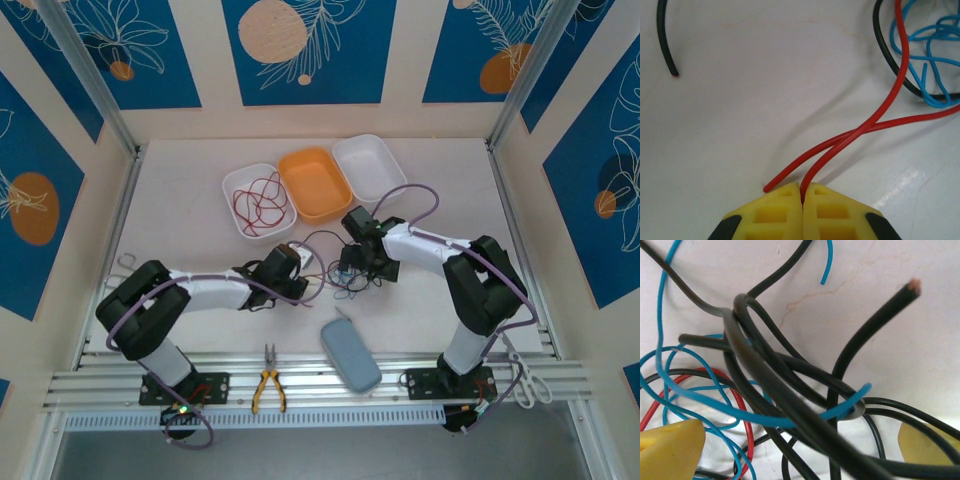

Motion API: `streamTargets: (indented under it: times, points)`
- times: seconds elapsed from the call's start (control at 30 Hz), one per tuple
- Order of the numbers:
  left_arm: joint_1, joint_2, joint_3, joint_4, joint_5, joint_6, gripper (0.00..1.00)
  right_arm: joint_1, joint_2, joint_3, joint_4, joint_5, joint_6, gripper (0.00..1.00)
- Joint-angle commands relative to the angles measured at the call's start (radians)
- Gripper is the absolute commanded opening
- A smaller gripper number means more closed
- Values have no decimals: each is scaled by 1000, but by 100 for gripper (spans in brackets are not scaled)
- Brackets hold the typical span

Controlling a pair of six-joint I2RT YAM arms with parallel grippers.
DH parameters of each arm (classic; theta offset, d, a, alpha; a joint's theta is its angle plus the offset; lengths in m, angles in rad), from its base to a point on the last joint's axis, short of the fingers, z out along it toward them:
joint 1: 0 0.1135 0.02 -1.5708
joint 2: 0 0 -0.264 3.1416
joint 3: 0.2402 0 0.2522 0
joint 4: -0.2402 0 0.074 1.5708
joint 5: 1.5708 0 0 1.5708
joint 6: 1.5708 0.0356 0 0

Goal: Untangle the cables

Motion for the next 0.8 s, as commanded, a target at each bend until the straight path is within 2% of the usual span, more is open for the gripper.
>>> streamTargets:
  times: [0.0,0.37,0.77]
  points:
    - [-24,32,7,60,64,-21,0,-18,0,-22,9,-28,21,99]
    - [-23,-183,-51,20,-101,-26,0,-63,-60,-104,3,2,74,99]
    - [-22,-446,-51,-50,-262,84,0,-119,-125,-193,24,16,97,99]
